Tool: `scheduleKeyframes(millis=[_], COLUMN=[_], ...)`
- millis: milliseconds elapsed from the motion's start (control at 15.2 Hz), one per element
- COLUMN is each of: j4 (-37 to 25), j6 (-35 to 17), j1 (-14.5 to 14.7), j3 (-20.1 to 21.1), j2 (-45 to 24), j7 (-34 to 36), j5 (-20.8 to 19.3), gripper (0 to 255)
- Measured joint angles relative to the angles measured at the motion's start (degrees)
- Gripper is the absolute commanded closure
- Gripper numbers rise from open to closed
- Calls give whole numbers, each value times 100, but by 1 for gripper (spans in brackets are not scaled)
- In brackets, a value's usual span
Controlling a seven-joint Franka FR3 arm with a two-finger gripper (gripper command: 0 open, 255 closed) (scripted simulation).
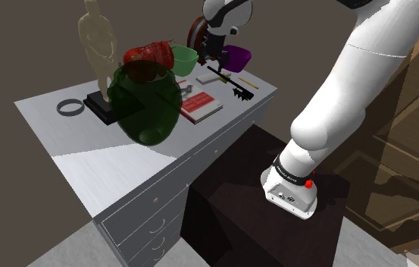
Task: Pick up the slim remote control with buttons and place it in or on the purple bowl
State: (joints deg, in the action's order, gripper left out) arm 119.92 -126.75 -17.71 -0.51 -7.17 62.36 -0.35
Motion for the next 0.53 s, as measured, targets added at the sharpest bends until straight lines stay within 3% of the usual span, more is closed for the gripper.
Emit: scheduleKeyframes(millis=[528], j4=[-245], j6=[-378], j1=[-126], j3=[-190], j2=[-568], j7=[494], j5=[-35], gripper=[0])
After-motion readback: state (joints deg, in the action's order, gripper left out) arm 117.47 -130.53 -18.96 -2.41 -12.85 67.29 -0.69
